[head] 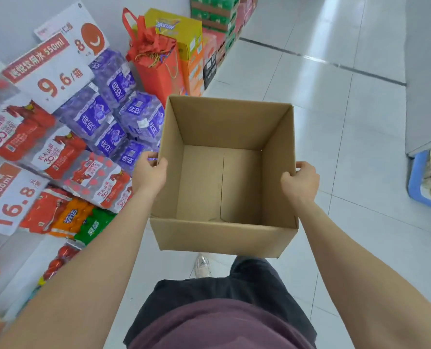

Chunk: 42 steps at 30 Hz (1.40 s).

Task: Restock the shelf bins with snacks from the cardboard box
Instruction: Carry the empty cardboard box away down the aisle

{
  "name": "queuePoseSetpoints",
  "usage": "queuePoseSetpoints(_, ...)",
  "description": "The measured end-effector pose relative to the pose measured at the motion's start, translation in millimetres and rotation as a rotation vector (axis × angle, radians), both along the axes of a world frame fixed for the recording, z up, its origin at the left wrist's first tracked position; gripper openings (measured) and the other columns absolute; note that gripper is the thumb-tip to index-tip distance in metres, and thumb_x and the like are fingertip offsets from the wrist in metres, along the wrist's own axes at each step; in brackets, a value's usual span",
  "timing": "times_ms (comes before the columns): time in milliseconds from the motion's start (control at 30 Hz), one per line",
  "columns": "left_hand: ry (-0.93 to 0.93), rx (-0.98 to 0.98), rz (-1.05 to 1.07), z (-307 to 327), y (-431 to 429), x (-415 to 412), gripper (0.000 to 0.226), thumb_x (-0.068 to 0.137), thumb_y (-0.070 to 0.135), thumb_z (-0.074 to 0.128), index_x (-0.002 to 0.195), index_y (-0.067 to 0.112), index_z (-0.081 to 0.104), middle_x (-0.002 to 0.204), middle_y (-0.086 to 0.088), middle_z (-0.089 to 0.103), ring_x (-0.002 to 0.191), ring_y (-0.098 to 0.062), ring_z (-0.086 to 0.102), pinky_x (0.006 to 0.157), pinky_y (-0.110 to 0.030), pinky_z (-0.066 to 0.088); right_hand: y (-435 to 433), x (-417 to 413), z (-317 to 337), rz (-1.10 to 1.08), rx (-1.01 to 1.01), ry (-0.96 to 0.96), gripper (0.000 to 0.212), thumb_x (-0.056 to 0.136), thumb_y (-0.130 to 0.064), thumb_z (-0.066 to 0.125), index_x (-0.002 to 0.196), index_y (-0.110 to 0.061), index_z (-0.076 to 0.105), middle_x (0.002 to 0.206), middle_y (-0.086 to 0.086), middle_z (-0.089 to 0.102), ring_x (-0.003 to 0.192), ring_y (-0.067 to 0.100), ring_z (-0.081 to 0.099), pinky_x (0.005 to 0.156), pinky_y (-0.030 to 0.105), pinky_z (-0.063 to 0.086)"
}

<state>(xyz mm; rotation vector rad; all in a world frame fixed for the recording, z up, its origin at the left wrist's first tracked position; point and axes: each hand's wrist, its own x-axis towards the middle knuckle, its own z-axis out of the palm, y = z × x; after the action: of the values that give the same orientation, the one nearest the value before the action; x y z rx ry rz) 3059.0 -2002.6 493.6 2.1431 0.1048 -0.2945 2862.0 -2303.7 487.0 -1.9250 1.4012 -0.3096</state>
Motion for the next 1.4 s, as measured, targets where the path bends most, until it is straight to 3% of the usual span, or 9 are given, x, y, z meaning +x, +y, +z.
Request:
queuePoseSetpoints(167, 0.021, 0.062, 0.042, -15.8, -62.2, 111.6, 0.023, 0.095, 0.031, 0.06, 0.117, 0.025, 0.06, 0.106, 0.003, 0.069, 0.094, -0.024, 0.066, 0.088, -0.043, 0.054, -72.8, 127.8, -5.6, 0.075, -0.015, 0.02, 0.037, 0.083, -0.014, 0.057, 0.119, -0.015, 0.065, 0.095, 0.001, 0.072, 0.085, 0.027, 0.07, 0.076, 0.039, 0.06)
queuePoseSetpoints(400, 0.079, 0.09, 0.253, -54.5, -162.0, 243.6, 0.021, 0.094, 0.025, 0.06, 0.114, 0.019, 0.059, 0.103, -0.001, 0.066, 0.094, -0.03, 0.063, 0.087, -0.042, 0.051, -191.0, 326.4, -31.9, 0.275, -0.038, 0.087, 0.036, 0.086, -0.01, 0.056, 0.122, -0.013, 0.063, 0.092, 0.0, 0.066, 0.08, 0.026, 0.061, 0.068, 0.033, 0.048)
queuePoseSetpoints(500, 0.123, 0.114, 0.327, -59.0, -195.2, 298.0, 0.023, 0.094, 0.024, 0.059, 0.117, 0.018, 0.058, 0.105, -0.003, 0.067, 0.098, -0.032, 0.063, 0.091, -0.044, 0.05, -233.2, 406.2, -29.8, 0.36, -0.042, 0.118, 0.035, 0.087, -0.01, 0.056, 0.121, -0.014, 0.063, 0.091, 0.0, 0.066, 0.081, 0.027, 0.065, 0.069, 0.036, 0.055)
queuePoseSetpoints(667, 0.151, 0.115, 0.454, -72.6, -236.2, 366.8, 0.019, 0.097, 0.021, 0.058, 0.114, 0.016, 0.054, 0.104, -0.007, 0.065, 0.094, -0.03, 0.06, 0.083, -0.039, 0.043, -283.2, 530.6, -36.2, 0.532, -0.063, 0.157, 0.039, 0.09, -0.01, 0.056, 0.129, -0.015, 0.058, 0.096, -0.002, 0.063, 0.09, 0.028, 0.067, 0.079, 0.045, 0.06)
queuePoseSetpoints(867, 0.231, 0.107, 0.583, -132.8, -278.1, 448.0, 0.017, 0.096, 0.018, 0.058, 0.111, 0.014, 0.05, 0.092, -0.006, 0.062, 0.089, -0.033, 0.061, 0.079, -0.041, 0.046, -323.2, 665.6, -101.3, 0.674, -0.081, 0.22, 0.04, 0.092, -0.008, 0.053, 0.132, -0.014, 0.054, 0.105, 0.008, 0.068, 0.087, 0.027, 0.054, 0.07, 0.036, 0.046)
queuePoseSetpoints(933, 0.299, 0.111, 0.606, -160.9, -291.0, 469.7, 0.016, 0.095, 0.021, 0.058, 0.107, 0.017, 0.048, 0.087, -0.005, 0.06, 0.088, -0.036, 0.063, 0.082, -0.047, 0.051, -330.8, 700.9, -124.8, 0.654, -0.074, 0.269, 0.041, 0.091, -0.005, 0.052, 0.131, -0.014, 0.051, 0.101, 0.009, 0.065, 0.088, 0.03, 0.057, 0.072, 0.039, 0.049)
queuePoseSetpoints(1033, 0.415, 0.087, 0.661, -193.4, -314.8, 487.3, 0.019, 0.095, 0.019, 0.059, 0.11, 0.015, 0.048, 0.09, -0.004, 0.06, 0.088, -0.034, 0.06, 0.077, -0.042, 0.048, -344.1, 743.9, -161.9, 0.645, -0.044, 0.308, 0.042, 0.085, 0.001, 0.053, 0.122, -0.016, 0.044, 0.1, 0.006, 0.062, 0.092, 0.034, 0.06, 0.077, 0.047, 0.055)
queuePoseSetpoints(1200, 0.612, 0.109, 0.642, -245.4, -363.1, 482.2, 0.02, 0.093, 0.013, 0.057, 0.106, 0.009, 0.043, 0.091, -0.01, 0.058, 0.082, -0.03, 0.058, 0.06, -0.036, 0.041, -382.8, 789.5, -218.6, 0.688, -0.083, 0.363, 0.034, 0.088, -0.003, 0.056, 0.117, -0.017, 0.044, 0.1, 0.004, 0.063, 0.087, 0.028, 0.054, 0.074, 0.041, 0.048)
queuePoseSetpoints(1400, 0.735, 0.148, 0.678, -287.0, -413.8, 472.5, 0.024, 0.094, 0.011, 0.054, 0.112, 0.01, 0.038, 0.092, -0.011, 0.057, 0.082, -0.032, 0.06, 0.063, -0.038, 0.045, -419.1, 808.4, -269.5, 0.769, -0.089, 0.438, 0.034, 0.091, -0.006, 0.059, 0.12, -0.016, 0.047, 0.098, 0.001, 0.06, 0.084, 0.027, 0.055, 0.075, 0.041, 0.048)
